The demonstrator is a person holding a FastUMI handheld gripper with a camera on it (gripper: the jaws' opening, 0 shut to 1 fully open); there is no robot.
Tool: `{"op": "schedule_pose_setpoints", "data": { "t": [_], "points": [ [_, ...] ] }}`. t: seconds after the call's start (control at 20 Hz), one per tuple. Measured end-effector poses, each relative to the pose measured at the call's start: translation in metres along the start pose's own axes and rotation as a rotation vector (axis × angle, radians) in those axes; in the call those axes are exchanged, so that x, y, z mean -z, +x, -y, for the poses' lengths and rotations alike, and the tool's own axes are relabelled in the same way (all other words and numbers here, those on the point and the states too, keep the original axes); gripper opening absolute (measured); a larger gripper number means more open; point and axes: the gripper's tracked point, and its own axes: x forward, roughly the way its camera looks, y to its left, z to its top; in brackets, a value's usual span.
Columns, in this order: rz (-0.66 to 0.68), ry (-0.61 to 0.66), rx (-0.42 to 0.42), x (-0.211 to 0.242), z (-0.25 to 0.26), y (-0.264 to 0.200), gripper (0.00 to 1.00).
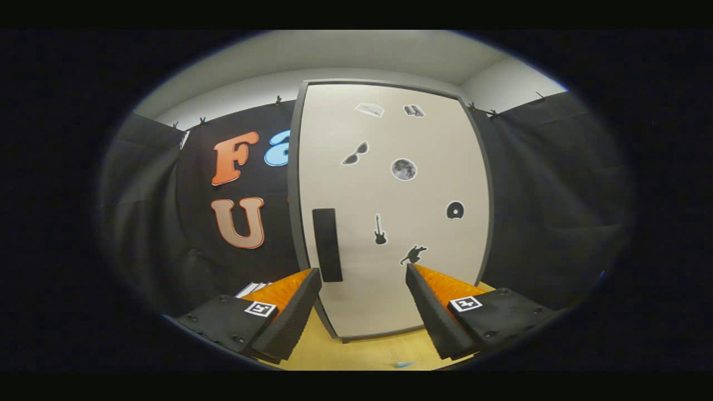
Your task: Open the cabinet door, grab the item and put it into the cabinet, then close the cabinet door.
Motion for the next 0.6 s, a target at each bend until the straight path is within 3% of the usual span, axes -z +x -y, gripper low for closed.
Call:
{"op": "schedule_pose_setpoints", "data": {
  "t": [0.3, 0.5, 0.6],
  "points": [
    [-0.038, -0.023, -0.037, 0.001, -0.022, 0.054, 0.98],
    [-0.081, -0.022, -0.038, 0.007, -0.020, 0.077, 0.93],
    [-0.085, -0.021, -0.047, 0.009, -0.021, 0.083, 0.79]
  ]
}}
